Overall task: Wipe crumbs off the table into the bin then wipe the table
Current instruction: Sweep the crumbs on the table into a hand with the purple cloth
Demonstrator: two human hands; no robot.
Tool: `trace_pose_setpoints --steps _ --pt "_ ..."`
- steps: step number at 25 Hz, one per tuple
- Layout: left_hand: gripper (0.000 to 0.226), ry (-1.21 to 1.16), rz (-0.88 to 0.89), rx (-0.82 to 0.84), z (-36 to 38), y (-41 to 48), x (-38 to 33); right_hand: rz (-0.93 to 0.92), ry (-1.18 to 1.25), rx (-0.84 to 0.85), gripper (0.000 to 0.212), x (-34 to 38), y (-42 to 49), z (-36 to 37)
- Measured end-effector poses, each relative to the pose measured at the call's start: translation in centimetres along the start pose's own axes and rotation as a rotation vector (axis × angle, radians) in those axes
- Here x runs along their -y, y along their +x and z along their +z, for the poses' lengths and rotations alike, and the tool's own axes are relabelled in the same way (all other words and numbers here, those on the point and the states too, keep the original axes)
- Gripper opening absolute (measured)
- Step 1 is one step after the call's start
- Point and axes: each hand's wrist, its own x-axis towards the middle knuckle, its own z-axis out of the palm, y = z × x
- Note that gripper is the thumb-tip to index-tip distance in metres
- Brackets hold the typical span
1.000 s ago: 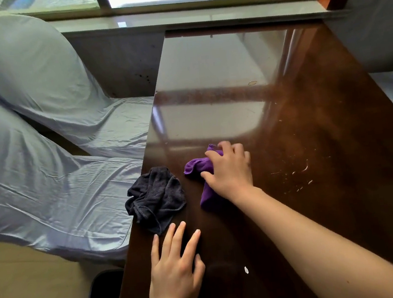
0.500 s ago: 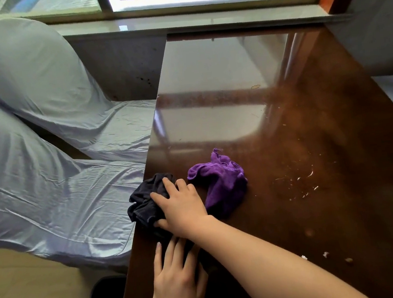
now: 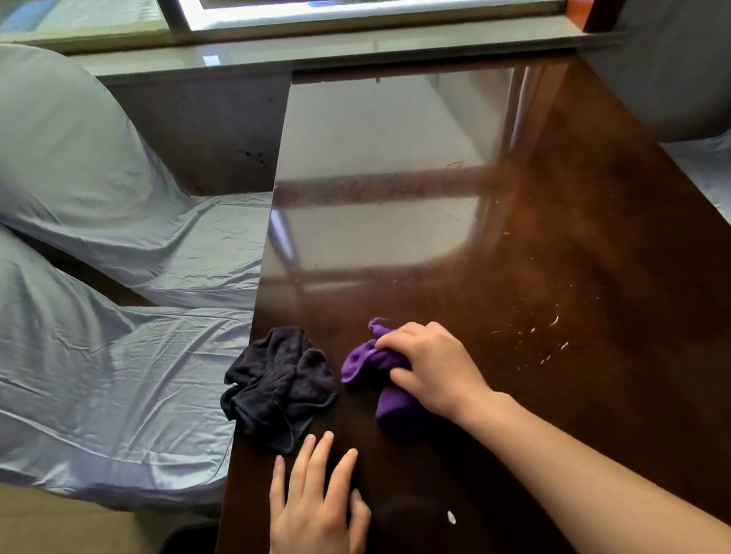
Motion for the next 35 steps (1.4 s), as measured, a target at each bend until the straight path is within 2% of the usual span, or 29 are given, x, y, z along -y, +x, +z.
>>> trace_pose_setpoints --steps 2,4,8,11,13,16,21,24,26,30,33,35 --pt "0.042 -0.006 -0.012 0.015 -0.1 0.0 0.0 0.102 0.219 -0.107 0.039 -2.1 -2.7 -2.2" --pt "0.043 0.004 -0.015 0.036 -0.1 -0.1 -0.1 0.194 0.302 -0.209 0.039 -5.5 -6.6 -4.9" --pt "0.046 0.017 -0.024 0.051 -0.1 -0.2 -0.2 0.457 0.123 -0.287 0.038 -13.5 -15.4 -9.4" --pt "0.047 0.023 -0.032 0.055 -0.1 -0.3 -0.4 0.652 -0.077 -0.215 0.040 -16.5 -20.3 -8.4" --pt "0.048 0.028 -0.037 0.063 -0.2 -0.3 -0.7 0.635 -0.171 -0.166 0.044 -15.8 -22.0 -5.4" --pt "0.050 0.029 -0.044 0.086 -0.7 -0.2 -1.1 0.524 -0.186 -0.207 0.046 -12.4 -21.8 -2.1" --pt "0.053 0.013 -0.049 0.111 -1.2 -0.2 -1.4 0.361 0.107 -0.211 0.042 -7.1 -18.4 -0.7" --pt "0.054 0.006 -0.057 0.127 -1.4 -0.2 -1.3 0.350 0.196 -0.332 0.040 -7.6 -17.3 -2.1" --pt "0.053 0.010 -0.053 0.139 -1.4 0.0 -1.3 0.423 0.162 -0.355 0.038 -9.4 -16.9 -3.4" --pt "0.052 0.005 -0.052 0.148 -1.4 -0.2 -1.1 0.584 -0.069 -0.195 0.040 -10.9 -17.1 -2.6" --pt "0.051 -0.010 -0.055 0.161 -1.4 -0.2 -0.9 0.522 -0.186 -0.203 0.043 -8.7 -18.2 -0.3" --pt "0.051 -0.024 -0.059 0.167 -1.3 -0.2 -0.8 0.433 -0.179 -0.196 0.044 -6.4 -18.4 1.0"
